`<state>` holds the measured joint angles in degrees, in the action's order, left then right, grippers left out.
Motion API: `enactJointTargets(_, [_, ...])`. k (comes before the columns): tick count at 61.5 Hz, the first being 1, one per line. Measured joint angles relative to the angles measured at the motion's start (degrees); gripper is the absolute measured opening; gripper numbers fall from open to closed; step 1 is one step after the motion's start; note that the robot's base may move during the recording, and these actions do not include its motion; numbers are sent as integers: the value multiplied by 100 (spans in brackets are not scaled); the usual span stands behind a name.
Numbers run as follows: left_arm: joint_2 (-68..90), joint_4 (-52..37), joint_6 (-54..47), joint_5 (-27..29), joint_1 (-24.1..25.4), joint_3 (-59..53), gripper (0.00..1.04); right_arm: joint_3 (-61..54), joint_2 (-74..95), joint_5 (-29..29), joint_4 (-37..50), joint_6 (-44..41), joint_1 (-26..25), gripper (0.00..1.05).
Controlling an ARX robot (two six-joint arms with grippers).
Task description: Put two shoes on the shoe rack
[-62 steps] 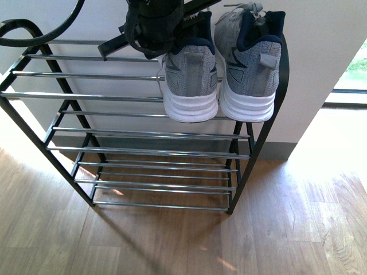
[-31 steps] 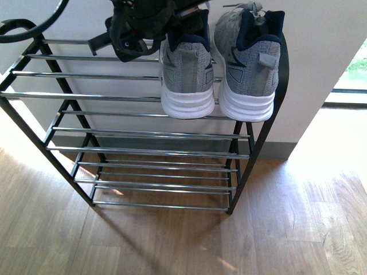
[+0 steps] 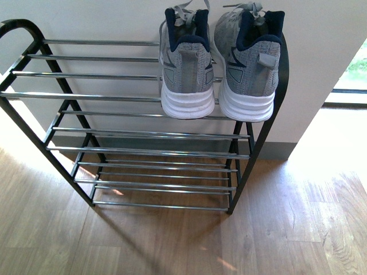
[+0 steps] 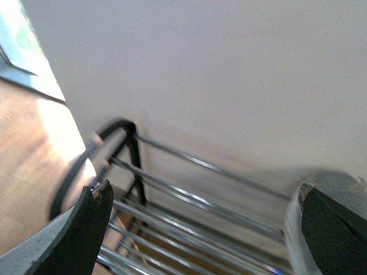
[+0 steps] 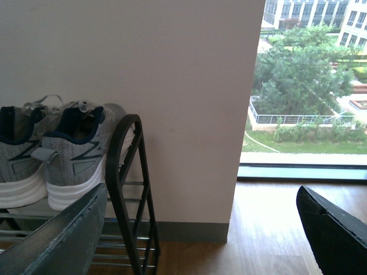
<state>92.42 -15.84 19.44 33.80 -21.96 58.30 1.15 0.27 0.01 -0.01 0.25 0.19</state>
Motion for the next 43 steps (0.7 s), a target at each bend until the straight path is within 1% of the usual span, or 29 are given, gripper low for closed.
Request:
enactJointTargets(3, [-505, -664, -551, 293, 155, -544, 95, 0, 0, 0, 0, 0, 0, 96])
enactJointTargets(4, [-756, -1145, -850, -31, 273, -883, 91, 0, 0, -2, 0, 0, 0, 96])
enactJointTargets(7, [-1182, -2024, -1294, -1003, 474, -1504, 81, 0, 0, 2, 0, 0, 0, 96])
enactJointTargets(8, [-1353, -2326, -1416, -1379, 544, -1775, 75, 0, 0, 2, 0, 0, 0, 96])
enactJointTargets(11, [-1641, -2643, -1615, -1838, 675, -2271, 65, 0, 0, 0, 0, 0, 0, 96])
enactJointTargets(13, [-1716, -2697, -1674, -1928, 710, -2426, 61, 0, 0, 0, 0, 0, 0, 96])
enactJointTargets(16, [-1882, -2785, -1746, -2061, 809, -2785, 52, 0, 0, 2, 0, 0, 0, 96])
enactJointTargets(18, [-1947, -2813, -1773, -2085, 850, -2918, 48, 0, 0, 2, 0, 0, 0, 96])
enactJointTargets(32, [-2715, -2994, -1856, -2448, 1246, -3926, 11, 0, 0, 0, 0, 0, 0, 96])
enactJointTargets(34, [-2855, -2997, -1860, -2507, 1300, -4068, 4, 0, 0, 2, 0, 0, 0, 96])
enactJointTargets(36, [-2953, -2997, -1851, -2540, 1338, -4172, 1, 0, 0, 2, 0, 0, 0, 96])
enactJointTargets(43, [-3322, -2988, -1880, -2677, 1473, -4518, 1, 0, 0, 0, 0, 0, 0, 96])
